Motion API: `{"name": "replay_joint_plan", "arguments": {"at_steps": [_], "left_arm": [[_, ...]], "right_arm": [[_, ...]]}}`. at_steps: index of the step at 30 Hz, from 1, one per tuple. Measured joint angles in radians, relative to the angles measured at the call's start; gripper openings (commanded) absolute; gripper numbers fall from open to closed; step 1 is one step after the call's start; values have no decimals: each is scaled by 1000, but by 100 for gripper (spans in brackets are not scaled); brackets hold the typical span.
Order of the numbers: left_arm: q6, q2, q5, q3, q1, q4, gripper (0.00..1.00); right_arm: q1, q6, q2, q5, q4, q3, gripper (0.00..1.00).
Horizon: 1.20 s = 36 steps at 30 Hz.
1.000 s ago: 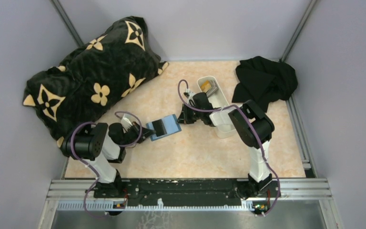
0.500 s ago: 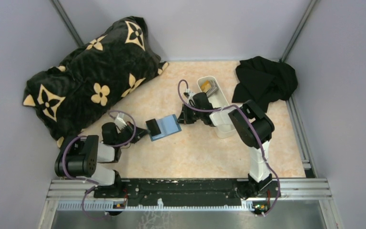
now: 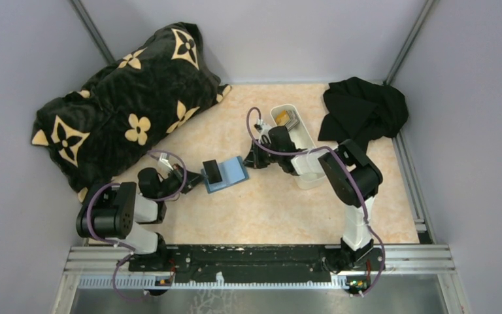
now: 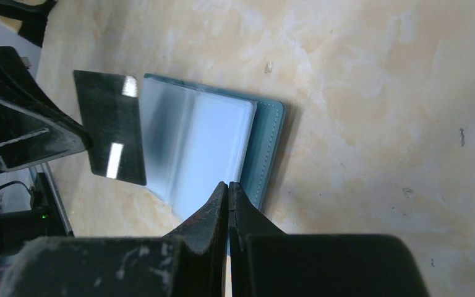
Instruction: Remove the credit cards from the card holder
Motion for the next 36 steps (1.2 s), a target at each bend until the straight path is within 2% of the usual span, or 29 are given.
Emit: {"name": "replay_joint_plan", "arguments": {"at_steps": [3, 7, 8, 13, 16, 25, 36], "left_arm": [[-12, 44, 6, 4, 0, 36, 0], [-64, 93, 28, -1, 0, 148, 0], [-77, 104, 33, -5, 0, 191, 0], [-150, 187, 84, -16, 0, 385, 0], [-192, 243, 120, -17, 0, 412, 0], [-220, 206, 188, -15, -24, 414, 0], [-224, 140, 237, 4, -114, 415, 0]], "right_arm": [[-2, 11, -3, -15, 46, -3, 2], [-13, 58, -15, -69, 142, -30, 38], [-19, 84, -15, -96, 188, -38, 42], [-87, 254, 0, -242, 452, -62, 46], [-123, 300, 16, -329, 537, -49, 49], [-128, 265, 21, -504, 512, 23, 51], [-124, 180, 35, -572, 393, 70, 51]]}}
